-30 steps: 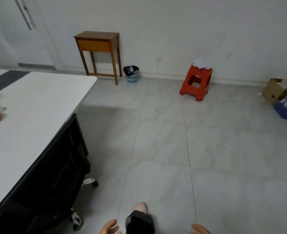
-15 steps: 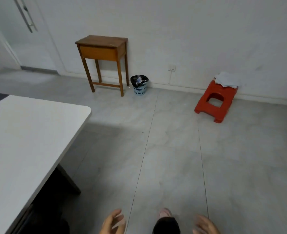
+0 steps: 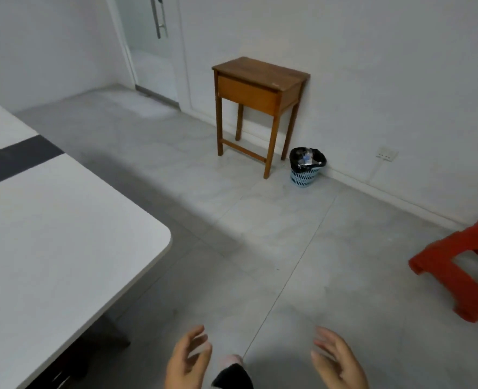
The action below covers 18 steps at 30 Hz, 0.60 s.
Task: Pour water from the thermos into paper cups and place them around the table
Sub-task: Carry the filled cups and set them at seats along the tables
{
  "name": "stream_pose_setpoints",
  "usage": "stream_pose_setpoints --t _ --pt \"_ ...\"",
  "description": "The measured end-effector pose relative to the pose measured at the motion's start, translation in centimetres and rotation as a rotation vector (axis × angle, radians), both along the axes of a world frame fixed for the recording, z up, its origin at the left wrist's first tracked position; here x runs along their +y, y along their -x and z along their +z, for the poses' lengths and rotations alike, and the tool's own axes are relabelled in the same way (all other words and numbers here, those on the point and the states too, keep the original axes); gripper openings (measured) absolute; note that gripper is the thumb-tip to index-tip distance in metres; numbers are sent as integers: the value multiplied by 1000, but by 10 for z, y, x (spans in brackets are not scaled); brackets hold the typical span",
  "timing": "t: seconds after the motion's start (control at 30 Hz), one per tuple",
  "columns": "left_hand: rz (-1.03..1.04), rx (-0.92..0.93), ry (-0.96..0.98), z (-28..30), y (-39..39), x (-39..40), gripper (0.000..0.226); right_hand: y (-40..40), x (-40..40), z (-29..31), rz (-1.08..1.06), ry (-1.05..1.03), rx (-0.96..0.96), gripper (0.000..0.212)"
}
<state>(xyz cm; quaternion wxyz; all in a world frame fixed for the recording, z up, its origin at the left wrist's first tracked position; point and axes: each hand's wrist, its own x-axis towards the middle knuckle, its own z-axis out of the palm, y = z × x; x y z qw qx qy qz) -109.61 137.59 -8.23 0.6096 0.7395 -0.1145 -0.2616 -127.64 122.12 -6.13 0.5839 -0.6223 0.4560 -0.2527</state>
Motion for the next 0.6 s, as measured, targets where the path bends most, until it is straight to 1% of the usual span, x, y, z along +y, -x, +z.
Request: stream_pose_setpoints --t 0.03,0.07,0.13,0.17,0.2,0.27,0.33,0.4,0.5,0.6 --pt "28 15 2 -2 -10 -14 31 -13 -13 -3 40 -32 12 50" --pt "58 32 7 -5 -22 -29 29 -28 -28 -6 65 -84 17 49" --pt "107 48 12 -11 -52 -62 30 -61 -65 -10 87 -122 37 78" --pt "115 43 10 -13 -70 -80 33 -81 -87 -10 94 -136 45 81" --pt "120 36 12 -13 -90 -99 35 -103 -111 -8 110 -132 52 79" --pt "128 18 11 -12 -133 -137 35 -149 -156 -1 146 -90 42 81" --pt "136 -3 31 0 -176 -174 25 -195 -196 11 177 -28 30 67" --pt "153 -27 48 8 -213 -205 25 -235 -229 22 256 -5 28 49" --pt "216 -34 24 11 -257 -234 39 -286 -269 19 318 18 42 45" --pt "331 -16 -10 -2 -296 -250 43 -342 -295 6 276 17 61 33"
